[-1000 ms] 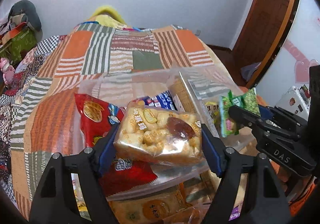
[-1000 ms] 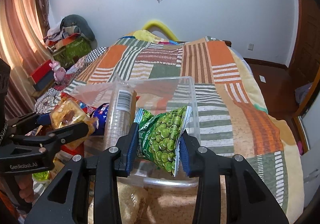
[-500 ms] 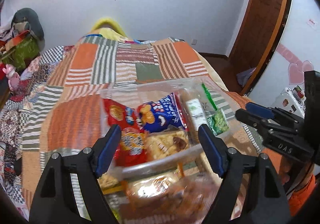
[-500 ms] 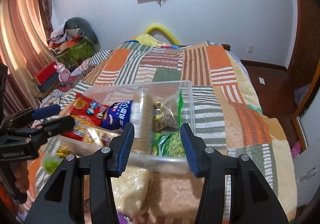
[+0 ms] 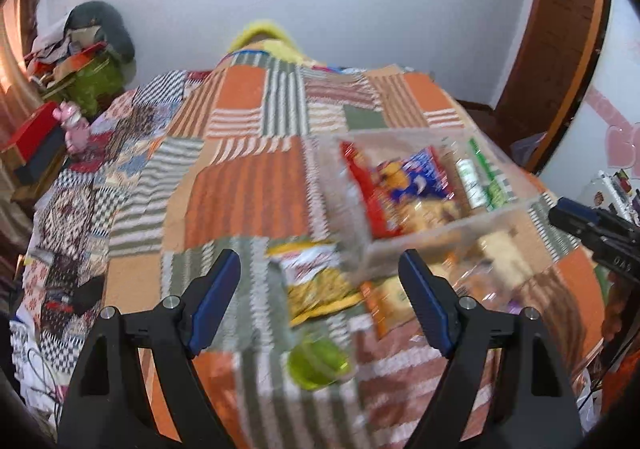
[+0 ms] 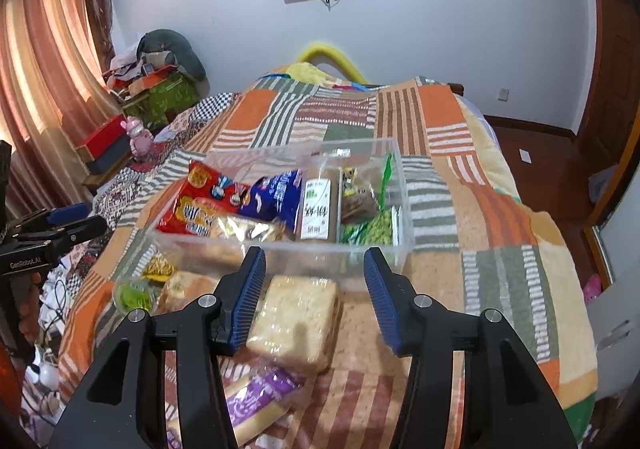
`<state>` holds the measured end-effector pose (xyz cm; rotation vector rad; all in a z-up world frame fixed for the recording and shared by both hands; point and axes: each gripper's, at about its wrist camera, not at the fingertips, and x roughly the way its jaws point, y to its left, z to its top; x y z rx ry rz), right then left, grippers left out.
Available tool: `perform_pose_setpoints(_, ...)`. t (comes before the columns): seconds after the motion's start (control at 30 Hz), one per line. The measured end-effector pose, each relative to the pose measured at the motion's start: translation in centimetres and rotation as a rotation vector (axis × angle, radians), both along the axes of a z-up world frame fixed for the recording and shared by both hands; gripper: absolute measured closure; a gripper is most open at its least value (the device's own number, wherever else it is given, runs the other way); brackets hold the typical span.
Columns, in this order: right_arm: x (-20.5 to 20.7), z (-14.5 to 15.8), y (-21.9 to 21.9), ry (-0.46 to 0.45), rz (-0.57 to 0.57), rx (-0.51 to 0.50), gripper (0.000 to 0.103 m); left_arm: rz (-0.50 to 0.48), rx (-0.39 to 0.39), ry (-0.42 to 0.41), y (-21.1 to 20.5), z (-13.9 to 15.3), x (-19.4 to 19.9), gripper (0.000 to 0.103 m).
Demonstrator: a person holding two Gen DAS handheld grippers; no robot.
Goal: Organize snacks
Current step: 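Grasp the green jelly cup with the left gripper while the right grasps the bread loaf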
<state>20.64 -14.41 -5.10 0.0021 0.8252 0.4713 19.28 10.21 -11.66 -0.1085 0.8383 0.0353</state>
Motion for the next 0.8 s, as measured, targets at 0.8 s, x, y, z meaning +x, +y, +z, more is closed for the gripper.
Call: perform_pose_setpoints(0.8, 0.5, -5.9, 3.4, 0.157, 0.061, -0.084, 0.040, -0.022, -0.140, 0.196, 0.7, -10.9, -2.1, 0.044)
